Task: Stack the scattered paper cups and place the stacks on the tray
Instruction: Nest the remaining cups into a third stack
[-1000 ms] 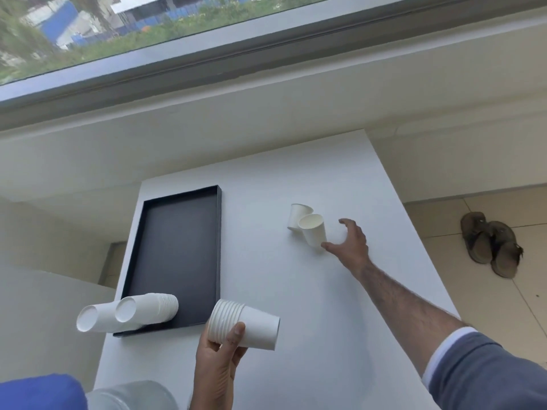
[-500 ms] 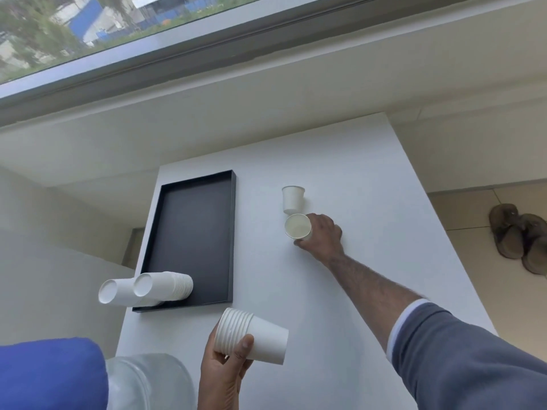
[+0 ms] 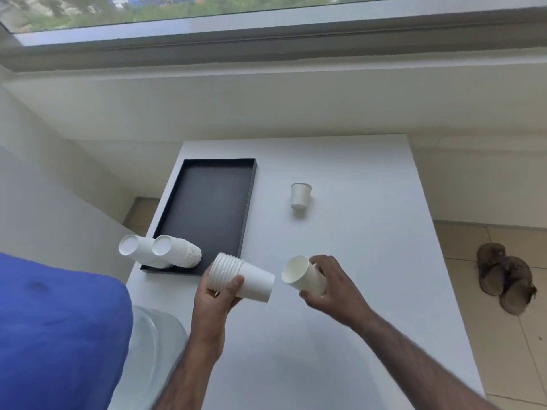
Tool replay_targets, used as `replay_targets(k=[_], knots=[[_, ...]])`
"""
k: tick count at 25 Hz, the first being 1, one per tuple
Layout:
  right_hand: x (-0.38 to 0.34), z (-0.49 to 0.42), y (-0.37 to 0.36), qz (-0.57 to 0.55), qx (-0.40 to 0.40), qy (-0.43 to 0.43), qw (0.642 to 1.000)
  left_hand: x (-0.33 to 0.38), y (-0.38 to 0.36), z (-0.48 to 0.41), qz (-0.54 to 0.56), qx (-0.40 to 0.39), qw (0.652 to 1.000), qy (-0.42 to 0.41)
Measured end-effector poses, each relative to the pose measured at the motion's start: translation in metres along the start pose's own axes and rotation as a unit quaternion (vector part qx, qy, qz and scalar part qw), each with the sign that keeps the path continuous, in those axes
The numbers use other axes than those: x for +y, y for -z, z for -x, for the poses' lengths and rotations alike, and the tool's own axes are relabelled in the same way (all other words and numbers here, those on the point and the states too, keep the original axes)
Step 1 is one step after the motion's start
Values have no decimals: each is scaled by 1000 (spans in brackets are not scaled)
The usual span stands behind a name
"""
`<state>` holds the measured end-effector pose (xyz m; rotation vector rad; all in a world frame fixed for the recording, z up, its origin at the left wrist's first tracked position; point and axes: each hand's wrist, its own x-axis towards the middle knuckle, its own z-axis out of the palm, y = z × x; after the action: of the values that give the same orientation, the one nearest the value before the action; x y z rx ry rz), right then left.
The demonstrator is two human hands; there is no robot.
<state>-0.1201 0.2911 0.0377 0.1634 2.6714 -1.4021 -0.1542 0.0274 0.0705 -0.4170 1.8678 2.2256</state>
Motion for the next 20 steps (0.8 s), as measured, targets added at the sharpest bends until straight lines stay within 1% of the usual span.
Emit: replay_targets(k=[3, 5, 8, 10, 12, 14, 15, 17, 20], knots=[[-16, 29, 14, 56, -23, 45, 997, 4, -12, -2, -14, -20, 1000, -7], [-24, 36, 21, 58, -16, 55, 997, -2, -25, 2, -26, -45, 999, 1], [-33, 38, 22, 34, 3, 61, 998, -11, -46, 12, -20, -76, 997, 23], [-38, 36, 21, 39, 8, 58, 997, -13, -57, 15, -5, -90, 995, 37], [-39, 32, 21, 61, -8, 54, 997, -14, -61, 15, 5, -98, 994, 44], [-39, 21, 21, 54, -28, 49, 997, -14, -59, 13, 11, -81, 996, 43], [-38, 12, 22, 38, -21, 35, 998, -13, -56, 12, 13, -69, 997, 41], [-34, -19, 22, 12, 27, -22, 999, -12, -48, 7, 12, -49, 998, 37], [-21, -82, 23, -16, 105, -167, 980, -11, -33, 0, 5, -30, 999, 31]])
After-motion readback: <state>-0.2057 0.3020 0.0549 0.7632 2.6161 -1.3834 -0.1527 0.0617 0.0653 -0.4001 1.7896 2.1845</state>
